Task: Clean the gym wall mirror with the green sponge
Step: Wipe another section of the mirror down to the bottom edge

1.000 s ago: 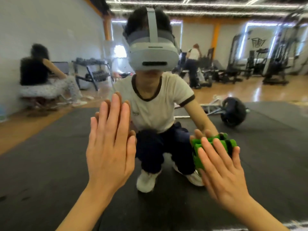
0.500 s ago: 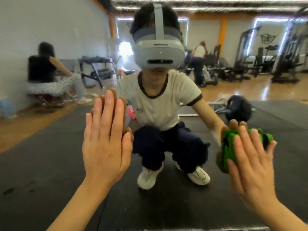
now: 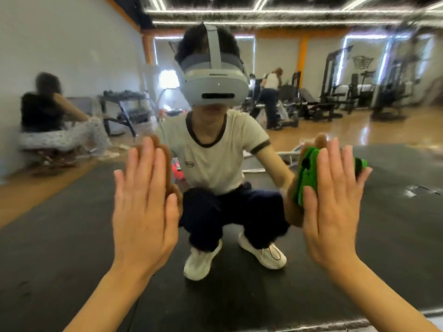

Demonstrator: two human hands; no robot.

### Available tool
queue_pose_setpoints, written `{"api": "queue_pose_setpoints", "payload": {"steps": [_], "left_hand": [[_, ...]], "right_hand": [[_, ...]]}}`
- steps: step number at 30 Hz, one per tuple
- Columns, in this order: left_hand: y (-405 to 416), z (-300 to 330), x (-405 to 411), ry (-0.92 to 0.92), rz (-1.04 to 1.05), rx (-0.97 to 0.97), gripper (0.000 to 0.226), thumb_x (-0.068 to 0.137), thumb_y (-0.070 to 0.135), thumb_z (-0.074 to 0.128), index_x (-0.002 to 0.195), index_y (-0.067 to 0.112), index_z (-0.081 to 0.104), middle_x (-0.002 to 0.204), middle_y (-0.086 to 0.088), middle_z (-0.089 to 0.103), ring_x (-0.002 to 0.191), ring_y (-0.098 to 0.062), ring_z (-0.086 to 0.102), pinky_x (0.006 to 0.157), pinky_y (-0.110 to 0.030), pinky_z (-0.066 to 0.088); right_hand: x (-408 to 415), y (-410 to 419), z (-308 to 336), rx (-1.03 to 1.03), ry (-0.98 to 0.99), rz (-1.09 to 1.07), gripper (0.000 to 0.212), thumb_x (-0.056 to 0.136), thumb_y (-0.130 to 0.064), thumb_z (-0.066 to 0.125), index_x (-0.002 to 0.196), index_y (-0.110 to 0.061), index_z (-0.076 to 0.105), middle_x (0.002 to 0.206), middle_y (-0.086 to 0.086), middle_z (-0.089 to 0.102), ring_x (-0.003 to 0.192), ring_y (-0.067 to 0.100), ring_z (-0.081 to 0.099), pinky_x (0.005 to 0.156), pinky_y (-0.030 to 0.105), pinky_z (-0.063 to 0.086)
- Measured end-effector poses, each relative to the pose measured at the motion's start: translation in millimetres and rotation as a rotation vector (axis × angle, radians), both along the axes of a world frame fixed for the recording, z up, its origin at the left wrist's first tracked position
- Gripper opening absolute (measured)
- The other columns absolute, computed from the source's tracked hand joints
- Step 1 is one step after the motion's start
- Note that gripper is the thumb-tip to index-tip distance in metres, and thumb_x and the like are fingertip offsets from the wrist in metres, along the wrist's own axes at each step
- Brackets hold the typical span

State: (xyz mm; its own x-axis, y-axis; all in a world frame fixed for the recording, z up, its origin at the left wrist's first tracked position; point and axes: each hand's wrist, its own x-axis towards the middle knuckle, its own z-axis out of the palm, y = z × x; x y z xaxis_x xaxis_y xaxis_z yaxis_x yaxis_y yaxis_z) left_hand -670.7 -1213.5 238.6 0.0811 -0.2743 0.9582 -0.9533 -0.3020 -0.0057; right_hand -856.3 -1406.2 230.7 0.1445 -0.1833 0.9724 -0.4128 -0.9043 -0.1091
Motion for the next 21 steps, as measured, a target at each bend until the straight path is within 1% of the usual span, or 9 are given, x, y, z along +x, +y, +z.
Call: {"api": "queue_pose_setpoints", "payload": {"steps": [2,4,6,9,11,13,16,18,21], "left_hand": [[-19.7,9.8,-15.1,-0.006,-0.046,-0.011,0.063,0.102,0.018,0.034,0.159,0.004,0.009,0.167,0.000,0.002,0.156,-0.014,-0.007,0.126,-0.033,-0.007],[-34.1,16.3,-25.0,0.024,-0.062,-0.058,0.064,0.103,0.020,0.034,0.158,0.004,0.006,0.166,-0.001,0.001,0.156,-0.013,-0.006,0.127,-0.033,-0.005],[-38.9,18.0,-26.7,0.063,-0.034,-0.093,0.068,0.104,0.025,0.037,0.159,0.006,0.002,0.167,-0.002,-0.001,0.157,-0.015,-0.005,0.127,-0.033,-0.004],[-37.3,17.0,-24.8,0.052,0.014,-0.088,0.069,0.103,0.025,0.036,0.161,0.007,0.002,0.167,-0.003,-0.002,0.157,-0.018,-0.006,0.127,-0.033,-0.003],[-36.6,16.7,-25.7,0.020,0.052,-0.082,0.066,0.103,0.022,0.036,0.160,0.004,0.009,0.167,-0.004,0.001,0.156,-0.018,-0.007,0.127,-0.034,-0.004],[-35.8,18.4,-29.3,0.017,0.056,-0.069,0.064,0.102,0.020,0.036,0.160,0.005,0.013,0.167,-0.002,0.000,0.156,-0.018,-0.009,0.126,-0.034,-0.006],[-39.5,24.8,-38.8,-0.002,0.020,-0.055,0.061,0.103,0.018,0.035,0.159,0.006,0.017,0.166,0.001,-0.002,0.156,-0.018,-0.011,0.126,-0.034,-0.009],[-50.5,30.0,-47.9,-0.023,-0.024,-0.041,0.059,0.103,0.015,0.035,0.159,0.005,0.018,0.167,-0.001,0.001,0.156,-0.019,-0.007,0.126,-0.034,-0.007],[-65.6,33.2,-54.1,-0.054,-0.032,-0.016,0.059,0.102,0.012,0.036,0.158,0.004,0.019,0.167,-0.007,0.009,0.157,-0.019,-0.002,0.127,-0.034,-0.003]], "right_hand": [[17.7,19.5,10.4,0.050,-0.036,0.007,0.057,0.105,-0.023,0.032,0.158,-0.009,0.016,0.166,0.007,0.014,0.155,0.018,-0.002,0.125,0.044,-0.010],[56.3,51.7,32.7,-0.098,0.044,0.036,0.059,0.104,-0.024,0.037,0.158,-0.011,0.018,0.167,0.007,0.016,0.155,0.022,0.005,0.125,0.044,-0.008],[87.7,77.0,63.8,-0.289,0.105,0.116,0.053,0.105,-0.022,0.041,0.156,-0.011,0.030,0.163,0.008,0.028,0.153,0.025,0.020,0.126,0.045,0.000],[82.0,62.9,81.4,-0.429,0.136,0.138,0.048,0.107,-0.020,0.040,0.154,-0.010,0.036,0.161,0.009,0.035,0.151,0.025,0.026,0.126,0.044,0.005],[49.6,29.3,72.9,-0.364,0.110,0.077,0.051,0.107,-0.019,0.037,0.156,-0.009,0.030,0.162,0.013,0.030,0.153,0.025,0.017,0.125,0.045,0.001],[13.9,-4.2,64.6,-0.232,0.017,0.008,0.053,0.107,-0.020,0.034,0.157,-0.008,0.021,0.163,0.018,0.023,0.152,0.021,0.006,0.124,0.046,-0.003],[2.8,-18.9,70.6,-0.063,-0.145,0.013,0.052,0.108,-0.022,0.030,0.156,-0.005,0.019,0.162,0.024,0.019,0.151,0.020,0.002,0.123,0.047,-0.007],[15.4,-7.0,76.9,-0.072,-0.168,0.022,0.053,0.107,-0.022,0.030,0.156,-0.002,0.023,0.162,0.022,0.023,0.150,0.021,0.005,0.123,0.049,-0.006],[24.5,1.2,41.1,-0.270,0.048,0.035,0.056,0.105,-0.021,0.038,0.157,-0.008,0.022,0.165,0.011,0.020,0.153,0.023,0.005,0.125,0.049,-0.002]]}}
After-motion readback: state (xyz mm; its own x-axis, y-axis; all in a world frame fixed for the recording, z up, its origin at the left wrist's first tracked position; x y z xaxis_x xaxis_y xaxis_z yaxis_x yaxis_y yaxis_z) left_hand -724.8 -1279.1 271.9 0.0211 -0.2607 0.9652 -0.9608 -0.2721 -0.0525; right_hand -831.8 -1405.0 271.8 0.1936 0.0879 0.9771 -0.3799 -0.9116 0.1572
